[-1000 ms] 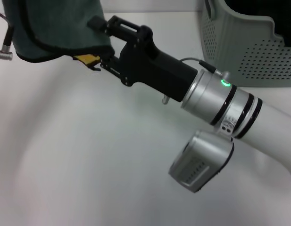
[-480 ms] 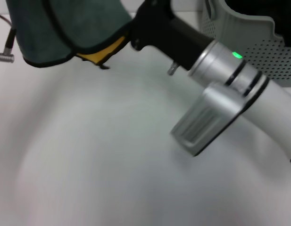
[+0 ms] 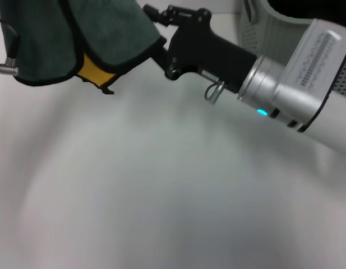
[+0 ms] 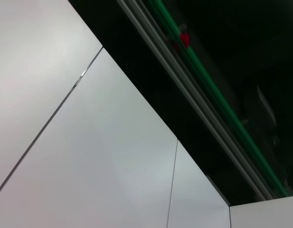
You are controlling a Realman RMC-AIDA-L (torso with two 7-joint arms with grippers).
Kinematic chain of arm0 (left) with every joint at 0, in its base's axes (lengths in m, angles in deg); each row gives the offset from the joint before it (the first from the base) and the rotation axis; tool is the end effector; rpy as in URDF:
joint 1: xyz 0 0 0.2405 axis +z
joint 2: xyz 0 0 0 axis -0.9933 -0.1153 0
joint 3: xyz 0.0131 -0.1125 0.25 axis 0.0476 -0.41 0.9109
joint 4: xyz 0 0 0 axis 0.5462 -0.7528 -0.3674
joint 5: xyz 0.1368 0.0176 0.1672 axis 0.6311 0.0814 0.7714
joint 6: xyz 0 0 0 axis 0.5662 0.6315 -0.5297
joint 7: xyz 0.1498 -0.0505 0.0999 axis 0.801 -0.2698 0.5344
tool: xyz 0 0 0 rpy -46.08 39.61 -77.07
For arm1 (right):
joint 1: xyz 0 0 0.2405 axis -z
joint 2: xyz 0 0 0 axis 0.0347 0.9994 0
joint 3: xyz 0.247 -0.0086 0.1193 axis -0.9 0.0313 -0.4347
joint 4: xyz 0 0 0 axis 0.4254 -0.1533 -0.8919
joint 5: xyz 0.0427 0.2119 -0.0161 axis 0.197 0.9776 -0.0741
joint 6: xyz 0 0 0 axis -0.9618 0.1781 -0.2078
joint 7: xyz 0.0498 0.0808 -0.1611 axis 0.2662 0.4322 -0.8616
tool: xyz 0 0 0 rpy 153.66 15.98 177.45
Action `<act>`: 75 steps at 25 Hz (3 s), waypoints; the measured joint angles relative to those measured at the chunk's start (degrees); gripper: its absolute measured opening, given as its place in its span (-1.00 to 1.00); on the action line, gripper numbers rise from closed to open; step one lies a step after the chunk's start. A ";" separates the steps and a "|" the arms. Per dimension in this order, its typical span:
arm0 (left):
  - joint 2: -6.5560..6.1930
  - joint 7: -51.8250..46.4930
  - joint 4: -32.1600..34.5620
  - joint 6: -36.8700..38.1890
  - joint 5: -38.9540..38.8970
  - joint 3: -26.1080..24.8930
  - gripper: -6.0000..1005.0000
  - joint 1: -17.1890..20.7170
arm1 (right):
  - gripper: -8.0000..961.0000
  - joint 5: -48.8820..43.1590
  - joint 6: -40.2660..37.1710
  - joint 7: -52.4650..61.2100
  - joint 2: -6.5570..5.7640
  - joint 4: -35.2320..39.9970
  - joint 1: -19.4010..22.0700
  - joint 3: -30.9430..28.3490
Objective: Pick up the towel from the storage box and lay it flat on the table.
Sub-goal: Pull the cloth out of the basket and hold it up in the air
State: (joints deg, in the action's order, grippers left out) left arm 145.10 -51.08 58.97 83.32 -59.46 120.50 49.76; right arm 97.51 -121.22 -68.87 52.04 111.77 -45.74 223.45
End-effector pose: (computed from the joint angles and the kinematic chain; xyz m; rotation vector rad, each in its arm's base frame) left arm -0.1777 0.3610 0.0656 -1.5876 -0.1614 -1.9307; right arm 0.0890 0.3943 -0.1251 -2.2863 -0.1278 1.1452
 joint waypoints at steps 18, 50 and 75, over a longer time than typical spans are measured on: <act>0.04 7.09 -0.07 -0.03 0.44 0.20 -0.97 -0.13 | -0.33 3.16 5.39 -61.67 -0.01 16.24 10.83 0.80; 0.03 8.42 -1.56 0.32 0.08 1.54 -0.97 -0.62 | -0.34 4.79 11.04 -79.79 0.00 13.76 -0.57 6.05; 0.03 9.07 -3.78 3.02 -3.48 1.56 -0.97 -0.13 | -0.34 8.73 -2.29 -22.04 -0.01 4.48 -3.34 4.67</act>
State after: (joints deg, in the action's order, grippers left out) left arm 145.13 -42.01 55.18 86.34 -62.94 122.06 49.62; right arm 106.24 -123.51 -90.90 52.03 116.25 -49.08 228.11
